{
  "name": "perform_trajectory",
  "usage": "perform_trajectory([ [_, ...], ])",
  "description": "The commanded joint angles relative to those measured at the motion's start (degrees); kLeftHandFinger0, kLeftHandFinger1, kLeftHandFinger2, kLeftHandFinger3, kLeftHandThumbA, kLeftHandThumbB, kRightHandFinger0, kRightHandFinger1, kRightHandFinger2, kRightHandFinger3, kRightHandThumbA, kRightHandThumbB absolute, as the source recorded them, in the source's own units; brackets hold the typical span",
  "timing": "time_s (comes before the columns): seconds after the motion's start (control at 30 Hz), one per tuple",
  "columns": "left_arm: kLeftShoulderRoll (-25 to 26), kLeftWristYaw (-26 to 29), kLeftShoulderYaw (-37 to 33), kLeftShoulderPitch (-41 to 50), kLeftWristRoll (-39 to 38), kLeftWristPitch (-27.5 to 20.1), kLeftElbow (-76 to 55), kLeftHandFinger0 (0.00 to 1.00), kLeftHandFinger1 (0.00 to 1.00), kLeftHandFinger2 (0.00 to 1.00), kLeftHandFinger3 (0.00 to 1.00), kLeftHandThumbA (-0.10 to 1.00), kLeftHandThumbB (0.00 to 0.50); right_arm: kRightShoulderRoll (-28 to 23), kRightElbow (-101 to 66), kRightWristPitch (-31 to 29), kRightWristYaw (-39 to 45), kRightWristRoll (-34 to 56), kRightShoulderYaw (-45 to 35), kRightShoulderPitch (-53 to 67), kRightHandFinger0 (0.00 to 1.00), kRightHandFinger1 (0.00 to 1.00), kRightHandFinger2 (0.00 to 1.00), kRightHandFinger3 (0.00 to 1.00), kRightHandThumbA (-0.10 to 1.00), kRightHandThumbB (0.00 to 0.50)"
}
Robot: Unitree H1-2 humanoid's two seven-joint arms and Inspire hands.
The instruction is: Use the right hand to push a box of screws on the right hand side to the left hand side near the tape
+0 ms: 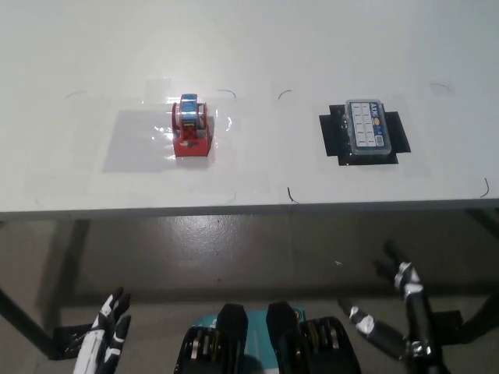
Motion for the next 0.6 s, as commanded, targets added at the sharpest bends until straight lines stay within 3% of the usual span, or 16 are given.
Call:
perform_trajectory([
  [0.0, 0.6, 0.3, -0.5, 1.4, -0.4, -3.4, -5.4, 1.00, 1.00, 1.00, 1.00, 0.92, 0.277, -1.4, -7.0, -4.5, -3.4, -0.8, 0.3, -1.0, 0.79, 0.85, 0.98, 1.00, 0.93, 0.181],
  [0.23, 0.9, -1.6, -0.3, 2.3, -1.9, -3.4, -11.1, 1.00, 1.00, 1.00, 1.00, 0.96, 0.292, -2.5, -14.0, -4.5, -3.5, -0.4, 0.2, -1.5, 0.77, 0.84, 0.98, 1.00, 0.93, 0.169],
  [0.37, 1.2, -2.9, 0.4, 2.5, -3.2, -3.4, -13.5, 1.00, 1.00, 1.00, 1.00, 0.94, 0.261, -3.3, -15.5, -4.5, -3.4, 0.1, -2.3, -5.2, 0.77, 0.87, 1.00, 1.00, 1.00, 0.197],
  [0.47, 1.0, -3.9, 0.7, 2.6, -4.0, -3.4, -14.4, 1.00, 1.00, 1.00, 1.00, 0.92, 0.256, -3.1, -15.4, -4.5, -2.0, 1.4, -4.8, -7.7, 0.76, 0.86, 1.00, 1.00, 1.00, 0.189],
  [0.57, 0.9, -5.3, 0.7, 3.0, -4.9, -3.4, -16.0, 1.00, 1.00, 1.00, 1.00, 0.92, 0.248, -2.6, -14.8, -4.2, 0.4, 2.3, -8.2, -11.3, 0.88, 0.95, 1.00, 1.00, 1.00, 0.175],
])
